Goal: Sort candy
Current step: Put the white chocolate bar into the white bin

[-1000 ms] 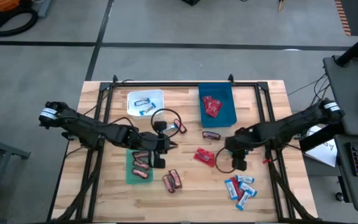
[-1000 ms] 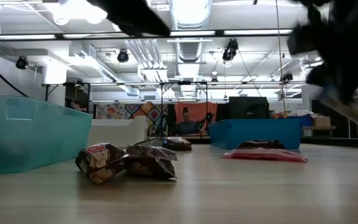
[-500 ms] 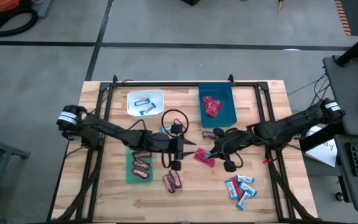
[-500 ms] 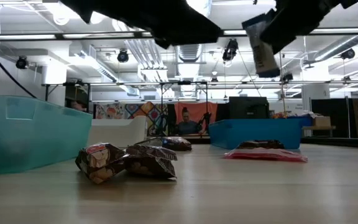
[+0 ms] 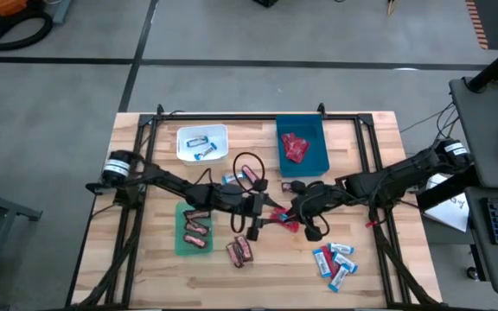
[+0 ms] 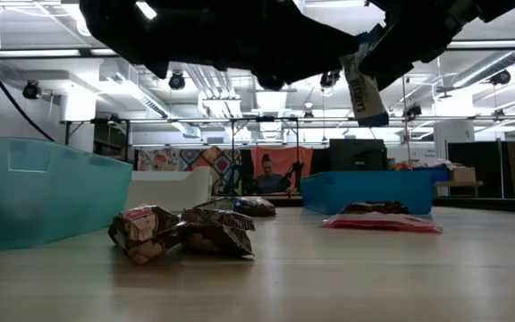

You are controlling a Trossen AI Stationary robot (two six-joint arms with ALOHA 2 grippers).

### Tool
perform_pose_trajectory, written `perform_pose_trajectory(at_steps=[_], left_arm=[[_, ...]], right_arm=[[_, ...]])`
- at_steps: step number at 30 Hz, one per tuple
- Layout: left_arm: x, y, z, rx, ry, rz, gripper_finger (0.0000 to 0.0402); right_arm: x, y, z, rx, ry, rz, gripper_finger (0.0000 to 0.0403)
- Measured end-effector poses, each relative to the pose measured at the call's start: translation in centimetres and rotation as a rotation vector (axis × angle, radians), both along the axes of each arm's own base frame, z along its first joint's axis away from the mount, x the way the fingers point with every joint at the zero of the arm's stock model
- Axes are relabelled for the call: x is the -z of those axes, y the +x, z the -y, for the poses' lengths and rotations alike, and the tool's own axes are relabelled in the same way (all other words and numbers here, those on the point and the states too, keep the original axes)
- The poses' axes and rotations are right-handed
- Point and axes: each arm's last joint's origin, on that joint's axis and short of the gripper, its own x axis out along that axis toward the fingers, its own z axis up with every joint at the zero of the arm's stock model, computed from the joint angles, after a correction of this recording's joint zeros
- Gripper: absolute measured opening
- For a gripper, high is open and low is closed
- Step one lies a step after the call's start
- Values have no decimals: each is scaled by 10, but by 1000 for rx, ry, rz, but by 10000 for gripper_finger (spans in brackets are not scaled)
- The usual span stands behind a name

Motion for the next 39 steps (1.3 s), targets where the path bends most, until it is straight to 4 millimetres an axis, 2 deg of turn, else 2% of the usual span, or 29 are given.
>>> perform_pose_trajectory(at_steps=[6,14,18,23,29,34,39], left_arm=[[5,3,0,1,-3,16,128],[5,3,-1,4,6,18,14],[4,3,-1,3,6,19,19],[-2,0,-3,-8,9,6,8],[-19,-11,-9,-48,26,-63,5],[-38,-33,-20,-211,116,-214,5],[-58,-65,-42,-441,164,-374,7]], right_arm=[[-2,-1,0,-1,3,7,29],[-1,-1,0,0,1,6,29],[-2,0,1,24,29,0,51],[-3,-1,1,59,73,-8,107],[-7,-5,3,86,80,-10,164],[-10,-9,6,170,69,-11,188],[-12,-10,8,230,38,8,189]])
